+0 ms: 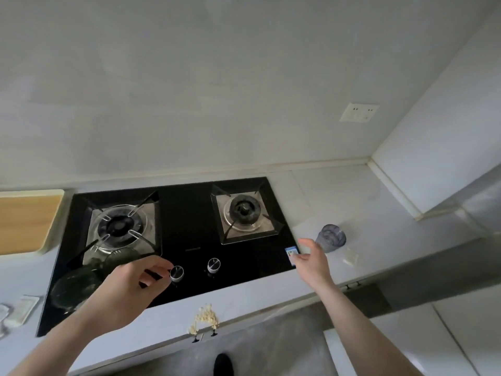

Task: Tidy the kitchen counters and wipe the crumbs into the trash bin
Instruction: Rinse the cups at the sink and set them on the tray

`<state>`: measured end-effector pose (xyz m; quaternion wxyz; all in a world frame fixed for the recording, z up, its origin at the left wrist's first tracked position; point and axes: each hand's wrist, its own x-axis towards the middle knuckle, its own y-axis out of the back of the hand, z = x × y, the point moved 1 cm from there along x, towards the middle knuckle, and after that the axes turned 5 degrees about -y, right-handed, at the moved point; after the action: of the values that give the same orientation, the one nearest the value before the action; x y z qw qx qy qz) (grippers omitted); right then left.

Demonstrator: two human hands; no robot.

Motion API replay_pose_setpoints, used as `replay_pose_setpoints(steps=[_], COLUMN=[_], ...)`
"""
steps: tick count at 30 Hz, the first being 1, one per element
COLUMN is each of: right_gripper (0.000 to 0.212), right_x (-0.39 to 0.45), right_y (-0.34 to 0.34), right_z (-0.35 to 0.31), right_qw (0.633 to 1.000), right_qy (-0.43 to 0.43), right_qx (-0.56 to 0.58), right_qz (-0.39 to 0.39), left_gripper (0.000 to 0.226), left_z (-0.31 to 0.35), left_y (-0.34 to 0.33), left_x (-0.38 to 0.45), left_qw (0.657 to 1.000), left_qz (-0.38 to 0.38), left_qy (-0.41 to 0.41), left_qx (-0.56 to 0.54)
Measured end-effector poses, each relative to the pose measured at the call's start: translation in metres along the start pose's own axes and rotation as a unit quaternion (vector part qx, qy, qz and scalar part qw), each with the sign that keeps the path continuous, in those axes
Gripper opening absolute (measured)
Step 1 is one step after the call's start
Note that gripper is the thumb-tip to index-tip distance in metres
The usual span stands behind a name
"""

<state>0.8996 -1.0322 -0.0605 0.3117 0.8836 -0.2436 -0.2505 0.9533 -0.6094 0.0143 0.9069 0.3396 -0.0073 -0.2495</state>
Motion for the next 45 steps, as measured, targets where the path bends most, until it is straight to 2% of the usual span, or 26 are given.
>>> replay_pose_setpoints(steps=[4,7,12,15,17,20,25,28,32,34,36,37,38,40,45], right_gripper=[0.057,0.066,0.05,0.047,0.038,0.024,0.021,0.021,0.013,0.018,0.012,0.019,0.023,0.013,0.012], right_x=[0.069,0.098,0.149,0.16,0.163,0.158,0.115,0.077,0.008,-0.033,-0.076,-0.096,-0.112,-0.141,-0.205], right_y=[0.039,0.051,0.044,0.038,0.037,0.042,0.045,0.03,-0.019,-0.051,-0.081,-0.092,-0.105,-0.126,-0.168], right_z=[0.035,0.059,0.096,0.102,0.103,0.094,0.068,0.052,0.013,-0.021,-0.061,-0.082,-0.098,-0.13,-0.202], right_qw=[0.992,0.986,0.976,0.971,0.967,0.971,0.976,0.979,0.988,0.984,0.976,0.974,0.967,0.951,0.884], right_qy=[-0.052,-0.091,-0.115,-0.132,-0.13,-0.117,-0.059,-0.001,0.089,0.142,0.178,0.189,0.213,0.273,0.402], right_qx=[-0.111,-0.14,-0.183,-0.2,-0.218,-0.202,-0.113,-0.041,0.038,0.083,0.121,0.124,0.125,0.101,0.036], right_qz=[0.037,0.026,-0.022,-0.017,-0.006,0.047,0.177,0.199,0.119,0.065,0.003,-0.028,-0.054,-0.101,-0.236], left_gripper=[0.021,0.021,0.021,0.019,0.019,0.019,0.021,0.02,0.018,0.018,0.016,0.016,0.015,0.014,0.022], left_z=[0.018,0.024,0.025,0.025,0.024,0.019,0.007,0.001,-0.009,-0.015,-0.023,-0.028,-0.033,-0.044,-0.077], left_y=[-0.02,-0.03,-0.035,-0.037,-0.037,-0.035,-0.027,-0.02,-0.006,0.005,0.019,0.026,0.033,0.049,0.092], left_x=[0.013,0.011,0.006,0.002,-0.001,-0.009,-0.022,-0.033,-0.059,-0.074,-0.091,-0.101,-0.111,-0.132,-0.18], left_qw=[0.999,0.998,0.994,0.993,0.992,0.991,0.992,0.992,0.993,0.994,0.993,0.992,0.992,0.991,0.983], left_qz=[0.026,0.037,0.06,0.063,0.058,0.061,0.053,0.052,0.042,0.039,0.038,0.042,0.049,0.07,0.142], left_qy=[0.019,0.039,0.077,0.097,0.107,0.119,0.118,0.112,0.106,0.102,0.106,0.109,0.11,0.108,0.102], left_qx=[-0.021,-0.031,-0.041,-0.035,-0.026,-0.02,-0.011,-0.018,-0.026,-0.03,-0.033,-0.038,-0.042,-0.045,-0.062])
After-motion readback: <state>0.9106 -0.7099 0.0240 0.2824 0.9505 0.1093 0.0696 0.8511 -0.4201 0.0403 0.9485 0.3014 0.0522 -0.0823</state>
